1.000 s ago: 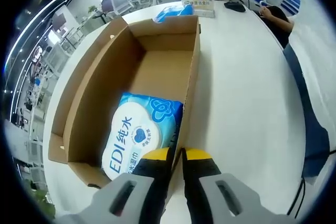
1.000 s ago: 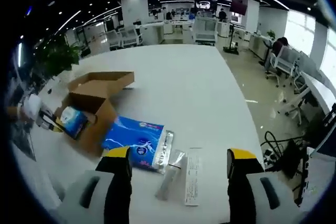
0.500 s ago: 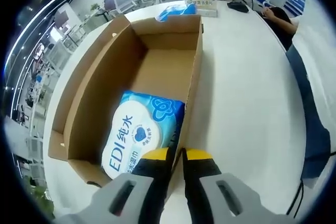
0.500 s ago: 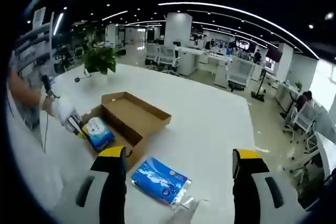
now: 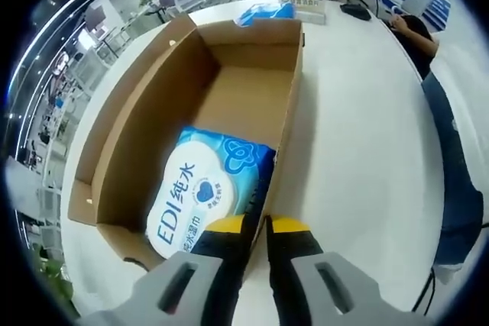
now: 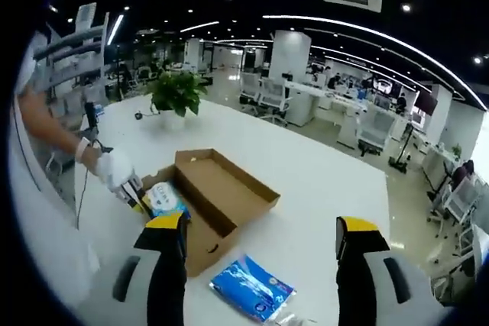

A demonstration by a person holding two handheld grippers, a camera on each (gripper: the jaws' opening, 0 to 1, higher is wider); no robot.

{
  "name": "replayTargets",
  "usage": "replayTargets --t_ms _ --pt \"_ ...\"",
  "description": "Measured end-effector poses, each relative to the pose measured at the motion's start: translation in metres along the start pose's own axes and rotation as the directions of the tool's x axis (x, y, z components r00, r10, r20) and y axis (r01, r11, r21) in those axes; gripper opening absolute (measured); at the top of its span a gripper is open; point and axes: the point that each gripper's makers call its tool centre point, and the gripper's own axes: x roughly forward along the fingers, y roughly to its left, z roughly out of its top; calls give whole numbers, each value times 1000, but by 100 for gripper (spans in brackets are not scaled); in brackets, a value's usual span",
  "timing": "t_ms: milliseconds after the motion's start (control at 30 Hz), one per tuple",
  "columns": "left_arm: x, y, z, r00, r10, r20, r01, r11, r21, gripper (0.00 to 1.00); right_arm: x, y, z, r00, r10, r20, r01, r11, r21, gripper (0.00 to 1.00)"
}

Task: Operate the shoe box by opening the lid, removing the specified soft item, and placing it in the target area until the item is outside and the box remains undamaged.

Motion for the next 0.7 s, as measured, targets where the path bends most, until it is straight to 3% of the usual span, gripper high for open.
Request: replayTargets --t_ms 433,500,700 --pt "0 0 -1 1000 1 -31 0 1000 9 9 37 47 12 988 155 21 -153 986 -64 79" --pt "0 0 -1 999 5 -31 -5 1000 21 9 41 57 22 980 190 62 -186 980 -65 80" --pt "0 0 -1 1000 6 -24 -5 1000 28 9 60 72 23 979 200 27 -198 977 -74 78"
